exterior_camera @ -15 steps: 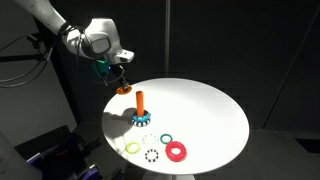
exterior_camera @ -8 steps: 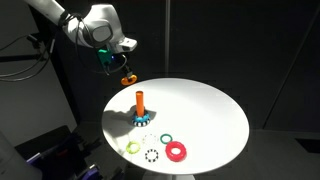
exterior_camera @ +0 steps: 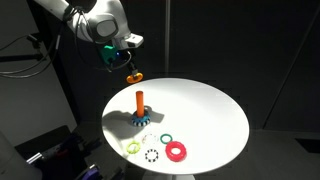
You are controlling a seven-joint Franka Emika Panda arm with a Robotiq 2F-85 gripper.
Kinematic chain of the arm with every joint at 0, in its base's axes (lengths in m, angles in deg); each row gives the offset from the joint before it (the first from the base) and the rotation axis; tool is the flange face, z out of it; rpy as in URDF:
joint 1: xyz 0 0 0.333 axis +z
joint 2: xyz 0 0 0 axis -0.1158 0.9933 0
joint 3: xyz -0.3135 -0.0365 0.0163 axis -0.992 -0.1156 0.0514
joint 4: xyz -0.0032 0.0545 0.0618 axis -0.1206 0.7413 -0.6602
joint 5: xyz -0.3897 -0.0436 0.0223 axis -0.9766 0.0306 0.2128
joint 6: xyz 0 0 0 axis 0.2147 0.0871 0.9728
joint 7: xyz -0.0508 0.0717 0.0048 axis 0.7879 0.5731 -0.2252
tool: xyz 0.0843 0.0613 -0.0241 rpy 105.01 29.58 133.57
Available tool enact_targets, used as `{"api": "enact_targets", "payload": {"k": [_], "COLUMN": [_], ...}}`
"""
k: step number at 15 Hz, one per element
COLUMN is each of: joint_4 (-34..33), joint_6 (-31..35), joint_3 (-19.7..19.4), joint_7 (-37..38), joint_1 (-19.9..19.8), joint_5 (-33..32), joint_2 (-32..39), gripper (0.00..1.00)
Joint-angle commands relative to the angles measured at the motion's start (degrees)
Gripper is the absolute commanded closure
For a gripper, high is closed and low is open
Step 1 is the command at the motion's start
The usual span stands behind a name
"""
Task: Pick up the orange ring from the table and put it on the ring holder
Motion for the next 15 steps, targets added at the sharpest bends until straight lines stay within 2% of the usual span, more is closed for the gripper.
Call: {"api": "enact_targets", "payload": {"k": [1, 15], "joint_4": [-1.8, -1.3], "joint_6": [-3.1, -3.9], "joint_3": [-0.2, -2.3], "joint_7": [0.8, -0.9], "joint_1": [-1.6, -3.3], "joint_5": [0.2, 1.4], "joint_2": [0.1, 4.2], "gripper": [0.96, 0.96]}}
